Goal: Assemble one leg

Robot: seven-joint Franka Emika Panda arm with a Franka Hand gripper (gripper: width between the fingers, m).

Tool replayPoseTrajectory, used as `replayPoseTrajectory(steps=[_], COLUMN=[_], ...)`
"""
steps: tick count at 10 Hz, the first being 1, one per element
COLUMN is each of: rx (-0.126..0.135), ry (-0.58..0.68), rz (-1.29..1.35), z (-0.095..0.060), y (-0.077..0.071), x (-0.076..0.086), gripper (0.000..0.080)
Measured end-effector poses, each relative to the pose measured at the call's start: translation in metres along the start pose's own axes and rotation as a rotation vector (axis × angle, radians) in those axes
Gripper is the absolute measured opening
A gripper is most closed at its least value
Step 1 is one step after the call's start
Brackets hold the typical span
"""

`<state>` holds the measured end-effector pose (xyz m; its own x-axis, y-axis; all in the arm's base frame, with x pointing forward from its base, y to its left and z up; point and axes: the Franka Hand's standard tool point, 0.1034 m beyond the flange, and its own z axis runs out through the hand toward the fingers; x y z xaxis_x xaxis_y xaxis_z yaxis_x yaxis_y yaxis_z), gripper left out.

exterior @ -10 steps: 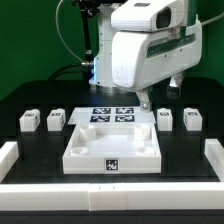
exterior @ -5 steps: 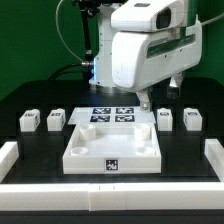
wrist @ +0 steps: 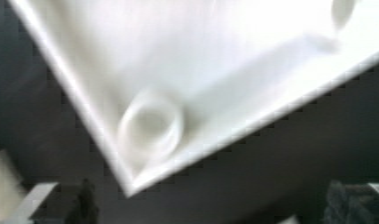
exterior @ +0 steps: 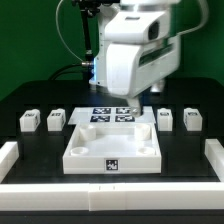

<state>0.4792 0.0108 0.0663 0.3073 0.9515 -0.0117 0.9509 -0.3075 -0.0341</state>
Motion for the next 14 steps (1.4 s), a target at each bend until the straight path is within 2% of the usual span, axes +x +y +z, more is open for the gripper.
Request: replayPoseTrajectory(steps=[1, 2, 3, 4, 6, 7, 8, 10, 11, 14], rx=[-0.004, 0.012, 0.019, 0.02, 0.02, 0.021, 0.022, 0.023, 0.023, 0.015], ry=[0.007, 0.008, 0.015, 0.02, 0.019, 0.019, 0.019, 0.019, 0.019, 0.02], rz=[-0.105, -0.234, -0.325, -0.337, -0.334, -0.333, -0.333, -0.332, -0.331, -0.331], z=[0.018, 0.037, 0.05, 0.057, 0.056, 0.057, 0.057, 0.058, 0.057, 0.057], y=[-0.018, -0.03, -0.032, -0.032, -0.032, -0.032, -0.032, -0.033, -0.033, -0.031], x=[-0.016, -0.03, -0.034, -0.037, -0.037, -0.037, -0.038, -0.038, -0.038, -0.038], gripper=[0.065, 0.065, 0.065, 0.065, 0.065, 0.0542, 0.0542, 0.0182, 0.0066, 0.0059])
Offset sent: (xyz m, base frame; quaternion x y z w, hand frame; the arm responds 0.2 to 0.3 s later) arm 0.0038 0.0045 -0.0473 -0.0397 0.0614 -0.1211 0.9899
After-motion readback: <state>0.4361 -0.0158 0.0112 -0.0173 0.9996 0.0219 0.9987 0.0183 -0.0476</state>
